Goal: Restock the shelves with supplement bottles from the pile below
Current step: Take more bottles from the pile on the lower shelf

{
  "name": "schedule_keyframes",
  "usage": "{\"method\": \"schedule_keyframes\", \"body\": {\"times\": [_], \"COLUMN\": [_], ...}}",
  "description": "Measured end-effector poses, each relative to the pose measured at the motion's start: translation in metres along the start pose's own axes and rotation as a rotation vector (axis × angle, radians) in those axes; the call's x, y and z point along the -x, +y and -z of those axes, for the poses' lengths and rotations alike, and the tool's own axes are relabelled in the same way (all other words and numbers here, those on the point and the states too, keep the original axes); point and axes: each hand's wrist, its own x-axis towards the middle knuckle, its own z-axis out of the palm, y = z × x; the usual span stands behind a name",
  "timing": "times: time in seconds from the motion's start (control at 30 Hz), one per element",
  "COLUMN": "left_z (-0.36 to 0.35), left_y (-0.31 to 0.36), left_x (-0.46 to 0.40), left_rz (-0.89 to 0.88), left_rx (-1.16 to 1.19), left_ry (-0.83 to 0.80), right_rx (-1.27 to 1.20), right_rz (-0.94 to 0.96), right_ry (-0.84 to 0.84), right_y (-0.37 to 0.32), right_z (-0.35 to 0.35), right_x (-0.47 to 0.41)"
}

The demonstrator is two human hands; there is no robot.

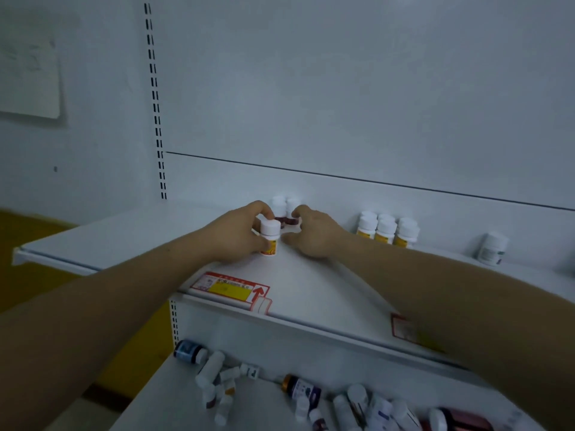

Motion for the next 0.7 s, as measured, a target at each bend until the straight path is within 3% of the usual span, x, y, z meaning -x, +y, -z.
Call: {"method": "schedule_keyframes", "body": {"times": [0.13,0.43,0.7], "left_z": [-0.019,-0.085,-0.103], "left_y": [0.031,0.108,0.115], "left_x": [-0.004,-0.017,-0.036], "left_rz": [-0.041,-0.241,-0.203], "left_rx": [-0.058,-0.055,-0.039], "left_ry": [-0.035,-0.119,-0.04], "right_rx": [0.176,0.204,0.286], "right_rz": [-0.043,-0.287,-0.271], "right_ry": [-0.108,-0.243,-0.257], "right_y": [0.032,0.116,0.131], "right_z": [0.026,0.067,0.06], "right_x": [0.051,0.132,0.141]}}
